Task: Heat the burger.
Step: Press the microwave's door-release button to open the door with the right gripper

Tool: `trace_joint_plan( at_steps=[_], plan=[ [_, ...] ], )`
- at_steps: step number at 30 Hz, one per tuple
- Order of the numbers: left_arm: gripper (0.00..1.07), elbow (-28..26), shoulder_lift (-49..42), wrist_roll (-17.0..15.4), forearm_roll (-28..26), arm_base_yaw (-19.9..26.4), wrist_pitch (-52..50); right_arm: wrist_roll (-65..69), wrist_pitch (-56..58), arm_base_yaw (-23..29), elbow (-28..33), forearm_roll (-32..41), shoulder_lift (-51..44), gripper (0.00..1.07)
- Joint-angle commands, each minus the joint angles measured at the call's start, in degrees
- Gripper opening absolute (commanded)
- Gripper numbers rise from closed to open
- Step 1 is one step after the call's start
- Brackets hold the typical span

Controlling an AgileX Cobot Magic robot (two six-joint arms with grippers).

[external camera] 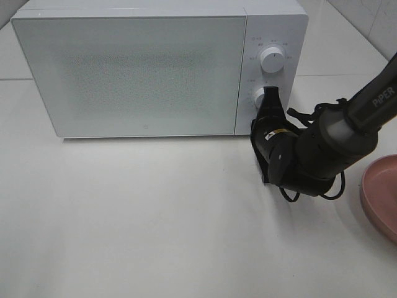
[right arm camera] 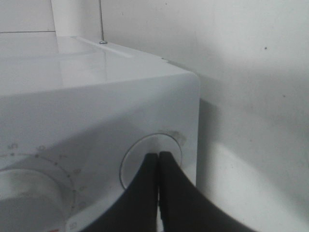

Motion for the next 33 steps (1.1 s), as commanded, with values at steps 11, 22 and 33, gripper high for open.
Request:
trace_joint_plan(
  at_steps=[11,22,33],
  plan=[
    [0.98,0.06,-1.15,0.11,0.00,0.23,-0.52,-4.58,-2.86,-0.80,-2.69,2.29,0.52,0.00],
    [0.98,0.06,-1.15,0.11,0.00,0.23,-0.52,-2.29,-5.56,-0.63,-3.44,1.78,0.52,0.00],
    [0.98,0.06,-1.15,0.11,0.06,0.23,-0.52,0.29,-7.91,-0.63,-3.95,0.92,0.34,0.00]
  ],
)
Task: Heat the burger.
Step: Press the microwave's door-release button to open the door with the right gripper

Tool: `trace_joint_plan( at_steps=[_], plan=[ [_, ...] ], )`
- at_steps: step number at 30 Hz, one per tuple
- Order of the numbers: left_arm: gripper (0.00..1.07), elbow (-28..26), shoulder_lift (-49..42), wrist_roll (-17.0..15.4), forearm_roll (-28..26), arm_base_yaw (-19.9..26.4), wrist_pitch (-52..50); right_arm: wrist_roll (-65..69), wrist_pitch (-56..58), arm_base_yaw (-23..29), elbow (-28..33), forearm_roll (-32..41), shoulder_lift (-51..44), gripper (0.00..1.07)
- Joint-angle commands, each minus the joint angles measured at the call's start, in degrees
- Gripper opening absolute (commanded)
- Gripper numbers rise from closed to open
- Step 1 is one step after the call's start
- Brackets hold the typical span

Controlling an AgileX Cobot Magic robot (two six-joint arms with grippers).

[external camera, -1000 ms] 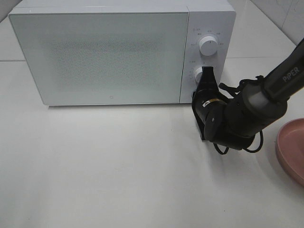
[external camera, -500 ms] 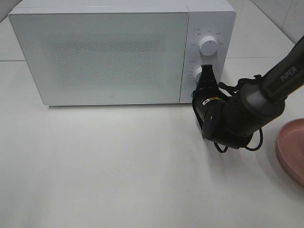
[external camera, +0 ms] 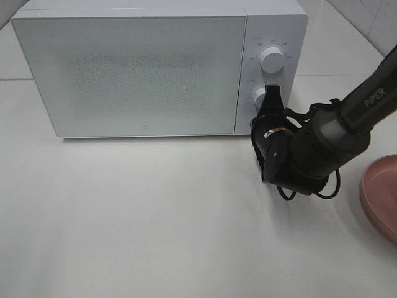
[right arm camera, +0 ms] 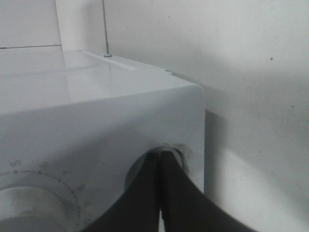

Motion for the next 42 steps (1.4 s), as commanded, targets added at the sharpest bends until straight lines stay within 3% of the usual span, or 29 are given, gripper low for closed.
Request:
trace_joint_plan(
  at_steps=[1,21,42],
  plan=[
    [0.98,0.06,-1.15,0.11,0.06,0.23,-0.52,0.46,-6.42,-0.52,-2.18,-1.89,-0.63,0.00],
    [0.98,0.06,-1.15,0.11,0.06,0.23,-0.52,-2.98,-7.33,-3.32,-10.66,-0.69,1.66,0.00],
    [0.98,0.06,-1.15,0.11,0.11,0.23,-0.52,-5.39,-10.94,-3.32,-10.83,-2.81,1.55,0.00]
  ],
)
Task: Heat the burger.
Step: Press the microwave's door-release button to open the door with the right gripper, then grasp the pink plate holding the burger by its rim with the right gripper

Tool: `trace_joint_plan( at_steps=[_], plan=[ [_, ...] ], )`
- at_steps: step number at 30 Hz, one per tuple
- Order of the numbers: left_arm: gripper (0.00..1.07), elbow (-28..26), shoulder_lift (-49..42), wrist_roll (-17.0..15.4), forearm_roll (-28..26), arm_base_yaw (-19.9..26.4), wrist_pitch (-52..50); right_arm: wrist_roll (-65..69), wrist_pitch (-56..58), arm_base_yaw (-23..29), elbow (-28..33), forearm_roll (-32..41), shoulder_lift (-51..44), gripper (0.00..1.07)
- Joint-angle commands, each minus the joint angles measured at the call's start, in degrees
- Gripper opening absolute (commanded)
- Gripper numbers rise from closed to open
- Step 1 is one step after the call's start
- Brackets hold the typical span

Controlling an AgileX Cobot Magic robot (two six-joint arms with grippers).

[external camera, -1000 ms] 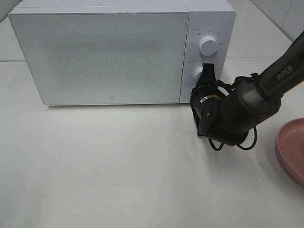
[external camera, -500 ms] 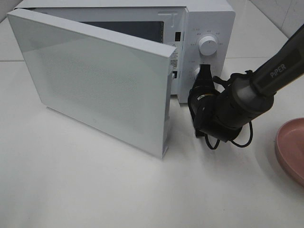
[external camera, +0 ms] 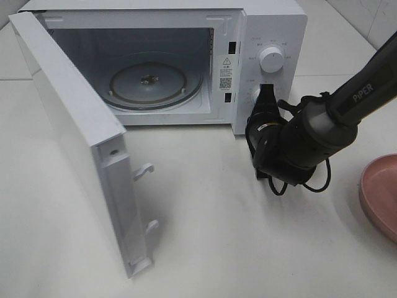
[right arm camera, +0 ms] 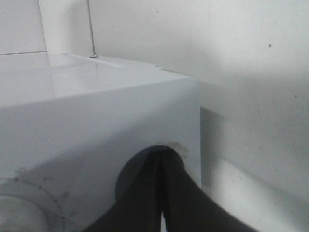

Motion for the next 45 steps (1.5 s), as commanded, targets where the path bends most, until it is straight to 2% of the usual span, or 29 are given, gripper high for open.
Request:
trace_joint_plan(
  at_steps=[1,15,17,27,45],
  plan=[
    [0.98,0.06,-1.15,0.11,-0.11,0.23,-0.52,-0.23,-15.30,-2.86,-5.56,-7.96,-0.06,0.00],
    [0.98,0.06,-1.15,0.11,-0.11,0.23,-0.52,0.00,-13.64,-2.86,-3.72,-8.94,-1.89,0.00],
    [0.98,0.06,-1.15,0.11,-0.11,0.23,-0.52,0.29,-11.97,-2.81,-0.63,-9.05,-3.61,0.00],
    [0.98,0.06,-1.15,0.11,-0.11,0.23,-0.52,1.32,-0.92,-2.69,5.21,-11.40,-7.33,0.00],
    [0.98,0.06,-1.15,0.11,-0.11,0.23,-0.52,-8.19,15.01,-2.69,15.24,-13.75,-15.81,0.00]
  ],
)
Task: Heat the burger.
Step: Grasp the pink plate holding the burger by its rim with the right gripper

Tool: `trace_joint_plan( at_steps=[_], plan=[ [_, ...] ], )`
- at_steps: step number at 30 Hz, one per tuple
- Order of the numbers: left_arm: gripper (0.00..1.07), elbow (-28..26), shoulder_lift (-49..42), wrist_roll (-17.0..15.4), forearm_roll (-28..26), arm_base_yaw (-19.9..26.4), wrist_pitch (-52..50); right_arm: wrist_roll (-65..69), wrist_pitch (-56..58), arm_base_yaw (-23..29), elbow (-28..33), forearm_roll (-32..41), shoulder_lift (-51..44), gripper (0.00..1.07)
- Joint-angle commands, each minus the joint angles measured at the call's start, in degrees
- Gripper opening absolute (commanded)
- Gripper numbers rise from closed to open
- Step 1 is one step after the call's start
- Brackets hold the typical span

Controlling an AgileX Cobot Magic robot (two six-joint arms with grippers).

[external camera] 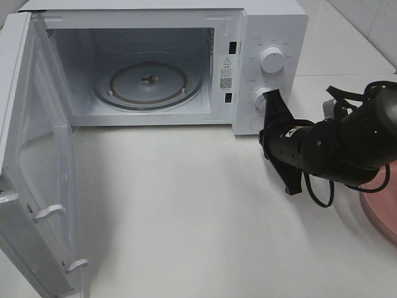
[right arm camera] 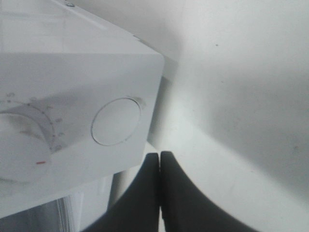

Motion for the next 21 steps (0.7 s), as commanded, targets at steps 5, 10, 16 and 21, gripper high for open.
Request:
trace_joint_plan(
  at_steps=[5,10,16,21],
  plan=[
    [0.98,0.06,-1.15,0.11,-0.17,0.23,-0.52,-11.34,4.98,-0.52,3.09,-0.63,-6.02,0.00],
    [0.98,0.06,-1.15,0.11,-0.17,0.23,-0.52,-24.87,13.18,-0.52,3.21,-0.57,-10.54,0.00],
    [0.98,0.06,-1.15,0.11,-0.17,0.23,-0.52,-41.08,22.86,-0.52,3.21,-0.63,-15.24,0.02],
    [0.98,0.06,-1.15,0.11,-0.17,0.23,-0.52,-54.32,32.66,-0.52,3.21,-0.86,-18.45,0.03]
  ],
)
